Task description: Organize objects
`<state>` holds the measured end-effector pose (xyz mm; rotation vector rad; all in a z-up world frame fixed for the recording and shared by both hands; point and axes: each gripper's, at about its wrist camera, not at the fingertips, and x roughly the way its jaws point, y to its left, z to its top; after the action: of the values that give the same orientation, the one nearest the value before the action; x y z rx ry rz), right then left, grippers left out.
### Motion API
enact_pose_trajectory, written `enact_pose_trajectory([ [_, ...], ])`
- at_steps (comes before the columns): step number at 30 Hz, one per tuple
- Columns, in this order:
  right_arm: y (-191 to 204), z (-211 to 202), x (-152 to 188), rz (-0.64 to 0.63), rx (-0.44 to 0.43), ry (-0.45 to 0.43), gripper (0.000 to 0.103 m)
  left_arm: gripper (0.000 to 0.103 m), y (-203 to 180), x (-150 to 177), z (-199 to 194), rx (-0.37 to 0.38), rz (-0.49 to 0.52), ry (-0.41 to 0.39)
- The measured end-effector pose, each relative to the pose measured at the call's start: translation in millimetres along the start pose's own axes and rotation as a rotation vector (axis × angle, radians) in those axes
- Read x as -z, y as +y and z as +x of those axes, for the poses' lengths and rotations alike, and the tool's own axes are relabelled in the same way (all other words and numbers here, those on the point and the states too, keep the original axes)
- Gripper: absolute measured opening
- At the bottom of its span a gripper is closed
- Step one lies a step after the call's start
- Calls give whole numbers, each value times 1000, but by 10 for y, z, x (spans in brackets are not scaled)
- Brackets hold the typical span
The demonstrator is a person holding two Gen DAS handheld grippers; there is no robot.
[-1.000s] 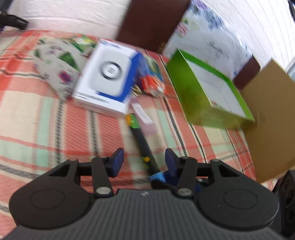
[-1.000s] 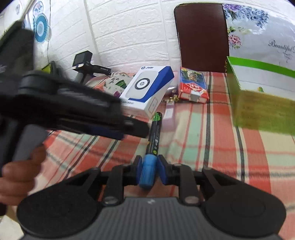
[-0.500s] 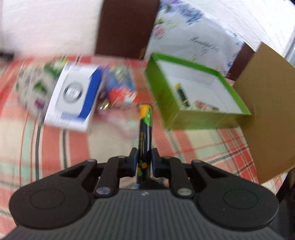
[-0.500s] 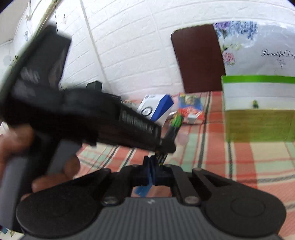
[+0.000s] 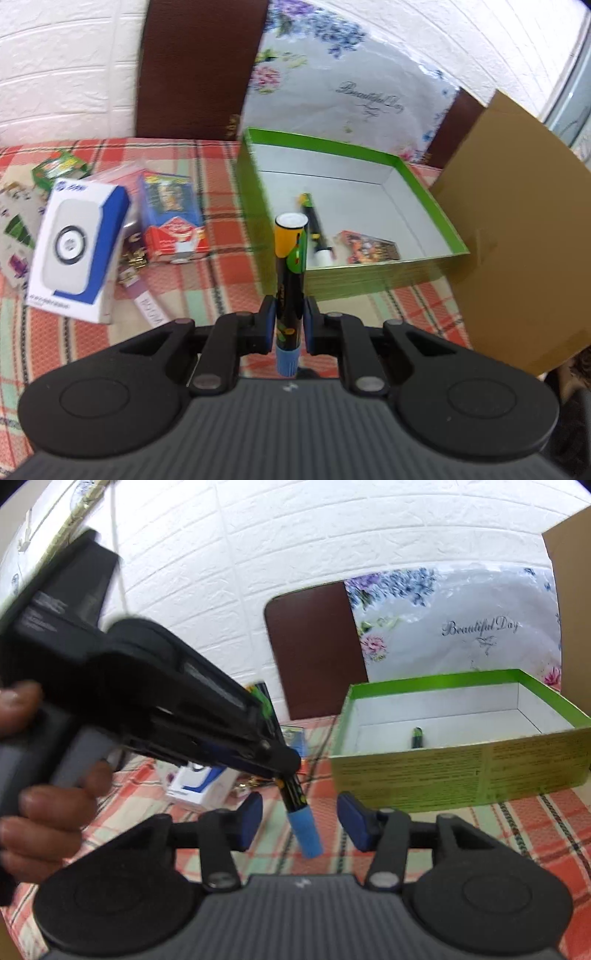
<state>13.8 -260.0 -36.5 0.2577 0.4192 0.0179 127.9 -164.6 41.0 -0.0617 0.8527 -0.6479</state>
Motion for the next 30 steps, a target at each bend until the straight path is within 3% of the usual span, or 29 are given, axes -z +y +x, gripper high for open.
enact_pose_trajectory([
  [3,-133,140,-58,24,-4,13,45,17,-108,-64,26,50,11,25],
  [4,-163,206,-80,15,1,22,30,18,-149,-101,39,63,16,29],
  [5,-205,264,-107,13,11,32,21,18,-194,-149,53,63,31,28],
  [8,-360,267,-246,37,8,-19,20,18,-314,-372,102,75,77,-4],
  [15,-824,456,-681,55,118,-100,20,20,-698,-920,487,102,166,-60],
  [17,-963,528,-696,42,176,-112,25,20,-773,-982,635,71,185,-73],
  [19,-1112,645,-692,54,265,-95,30,20,-769,-989,728,36,188,-77],
  [21,-1273,609,-655,124,266,-113,31,20,-671,-945,765,44,169,-60],
  [23,-1343,521,-599,140,317,-154,41,20,-575,-880,803,11,166,-40],
  [27,-1417,368,-546,150,382,-187,42,21,-423,-765,793,-25,135,-10],
  [30,-1417,238,-513,172,372,-187,42,21,-409,-677,685,-54,159,-27],
])
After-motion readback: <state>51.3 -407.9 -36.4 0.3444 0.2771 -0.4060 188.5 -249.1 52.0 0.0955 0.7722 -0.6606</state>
